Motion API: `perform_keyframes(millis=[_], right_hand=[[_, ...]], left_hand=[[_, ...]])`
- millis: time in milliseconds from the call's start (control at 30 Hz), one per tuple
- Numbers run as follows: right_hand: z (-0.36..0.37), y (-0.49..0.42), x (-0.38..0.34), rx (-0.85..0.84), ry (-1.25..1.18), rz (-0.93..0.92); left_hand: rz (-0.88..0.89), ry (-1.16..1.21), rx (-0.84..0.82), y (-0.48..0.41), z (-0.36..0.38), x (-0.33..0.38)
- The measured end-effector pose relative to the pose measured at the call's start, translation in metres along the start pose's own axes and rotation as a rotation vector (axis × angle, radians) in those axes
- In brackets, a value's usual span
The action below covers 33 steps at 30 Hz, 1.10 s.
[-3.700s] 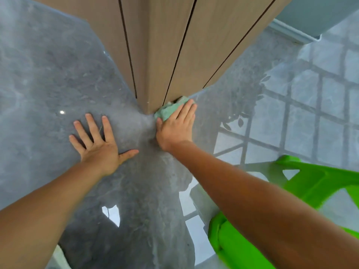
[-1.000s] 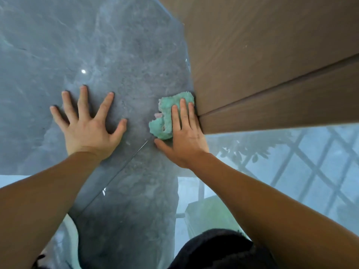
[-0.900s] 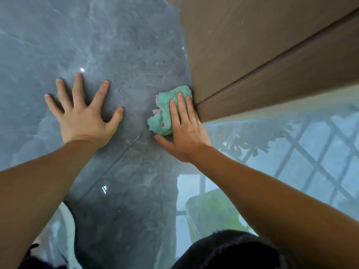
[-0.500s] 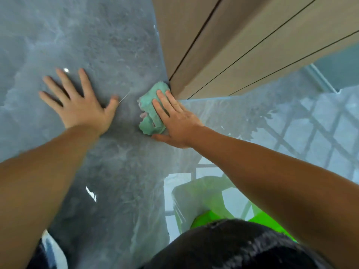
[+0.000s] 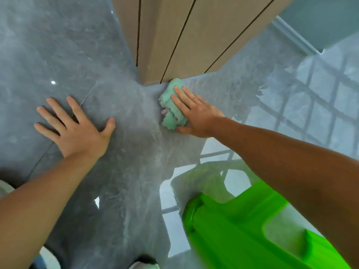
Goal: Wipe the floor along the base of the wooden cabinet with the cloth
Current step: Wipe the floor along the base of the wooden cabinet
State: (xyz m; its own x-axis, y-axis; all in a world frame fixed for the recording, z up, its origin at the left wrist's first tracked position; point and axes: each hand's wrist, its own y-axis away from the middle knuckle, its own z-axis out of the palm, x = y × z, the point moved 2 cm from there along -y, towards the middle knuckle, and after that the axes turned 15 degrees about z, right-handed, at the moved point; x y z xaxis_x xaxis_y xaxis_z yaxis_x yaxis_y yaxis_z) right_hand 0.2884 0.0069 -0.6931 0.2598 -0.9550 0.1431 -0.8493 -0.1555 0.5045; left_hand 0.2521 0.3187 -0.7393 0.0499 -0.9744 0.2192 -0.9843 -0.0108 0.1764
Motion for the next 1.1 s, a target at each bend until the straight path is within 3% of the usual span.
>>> perform_keyframes(millis=[167,333,500,633,700,800,900,1000,1100], right_hand=[[0.000,-0.010,0.085,-0.100,-0.256,0.421],[-0.002,-0.016,0.027,-0.081,-0.534,0.716],[-0.010,-0.010,-0.093,-0.032,-0.498,0.411],[0.001,-0.005,-0.056,0.032,-0.370,0.209],[0.009,-0.007,-0.004,0.021,-0.367,0.318],[0.009,-0.021,0.056,-0.099,-0.531,0.708],[-0.004,-0.035,0.052,-0.158,-0.596,0.850],[-0.005,-0.023,-0.010,-0.095,-0.561,0.781],[-0.008,-0.007,-0.108,0.009,-0.486,0.443]], left_hand=[[0.011,-0.015,0.011,0.002,-0.001,0.002],[0.016,-0.011,0.015,0.004,0.000,0.004],[0.010,-0.012,0.016,0.004,0.000,0.002],[0.023,-0.007,0.022,0.004,0.001,-0.004],[0.033,-0.011,0.011,0.004,0.002,-0.006],[0.040,0.002,0.015,0.005,0.001,-0.007],[0.056,0.027,0.005,0.005,-0.004,-0.006],[0.091,0.015,-0.015,0.010,-0.005,-0.001],[0.117,-0.004,-0.019,0.005,-0.012,-0.012]])
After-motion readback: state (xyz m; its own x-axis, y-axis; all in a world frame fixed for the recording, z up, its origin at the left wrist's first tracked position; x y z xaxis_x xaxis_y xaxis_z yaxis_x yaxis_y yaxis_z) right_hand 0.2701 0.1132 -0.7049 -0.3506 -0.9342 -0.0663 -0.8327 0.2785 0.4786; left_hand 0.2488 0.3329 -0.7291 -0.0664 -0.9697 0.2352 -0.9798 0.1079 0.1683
